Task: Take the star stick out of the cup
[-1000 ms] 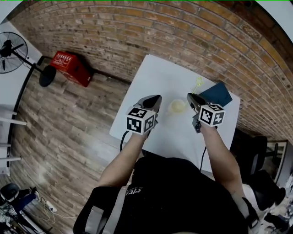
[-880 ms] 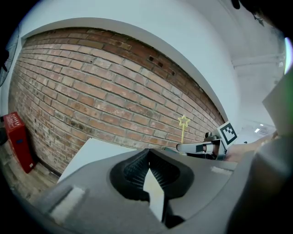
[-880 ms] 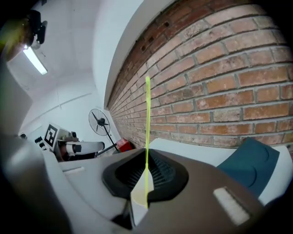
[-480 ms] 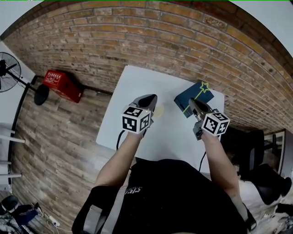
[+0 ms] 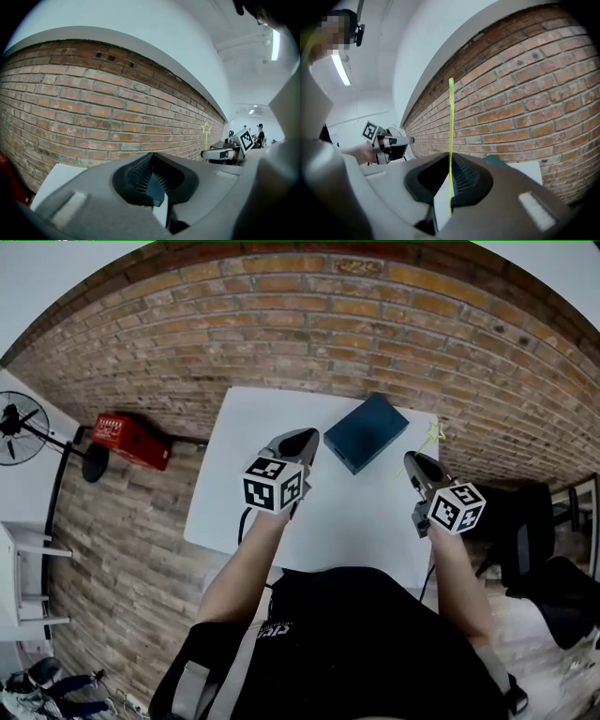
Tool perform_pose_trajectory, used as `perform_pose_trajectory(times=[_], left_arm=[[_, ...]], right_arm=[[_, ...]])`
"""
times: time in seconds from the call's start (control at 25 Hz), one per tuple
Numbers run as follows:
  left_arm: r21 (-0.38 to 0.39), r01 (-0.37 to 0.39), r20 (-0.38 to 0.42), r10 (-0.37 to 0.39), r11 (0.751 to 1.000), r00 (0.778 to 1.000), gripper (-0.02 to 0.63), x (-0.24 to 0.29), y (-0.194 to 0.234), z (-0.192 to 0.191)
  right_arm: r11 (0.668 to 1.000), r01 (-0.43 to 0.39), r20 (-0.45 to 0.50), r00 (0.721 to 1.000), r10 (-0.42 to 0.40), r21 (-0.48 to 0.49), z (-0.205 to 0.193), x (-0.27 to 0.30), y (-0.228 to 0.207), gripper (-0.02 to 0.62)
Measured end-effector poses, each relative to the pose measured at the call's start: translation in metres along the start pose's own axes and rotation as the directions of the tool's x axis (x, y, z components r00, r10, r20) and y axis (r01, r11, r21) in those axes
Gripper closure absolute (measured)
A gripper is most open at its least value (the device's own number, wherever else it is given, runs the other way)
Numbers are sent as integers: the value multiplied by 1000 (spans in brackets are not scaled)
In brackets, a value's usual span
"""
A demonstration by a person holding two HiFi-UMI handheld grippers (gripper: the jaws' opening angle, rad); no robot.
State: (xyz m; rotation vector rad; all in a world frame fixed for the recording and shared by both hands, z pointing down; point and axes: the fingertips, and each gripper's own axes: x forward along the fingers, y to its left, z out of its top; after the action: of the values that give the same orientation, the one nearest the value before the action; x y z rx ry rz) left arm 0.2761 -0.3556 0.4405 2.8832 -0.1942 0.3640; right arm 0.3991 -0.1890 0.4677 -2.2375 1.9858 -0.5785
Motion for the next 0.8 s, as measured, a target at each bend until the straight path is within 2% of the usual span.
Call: perform_pose_trajectory(times=[0.16, 0.32, 0.56, 0.8], left_arm=[[79, 20, -29, -18, 997, 999, 600, 14, -30, -2], [119, 49, -32, -46, 992, 998, 600, 19, -49, 0], [119, 19, 4, -19, 993, 1000, 600, 15, -31, 18], [126, 20, 14, -22, 992, 1000, 600, 15, -26, 27]], right_arm=[[998, 5, 24, 1000, -4, -61, -5, -35, -9, 580], [994, 7, 50, 999, -2, -112, -3, -61, -9, 581], [997, 15, 131, 991, -4, -78, 30, -71, -6, 581], [992, 18, 152, 988, 2, -127, 48, -67, 4, 583]])
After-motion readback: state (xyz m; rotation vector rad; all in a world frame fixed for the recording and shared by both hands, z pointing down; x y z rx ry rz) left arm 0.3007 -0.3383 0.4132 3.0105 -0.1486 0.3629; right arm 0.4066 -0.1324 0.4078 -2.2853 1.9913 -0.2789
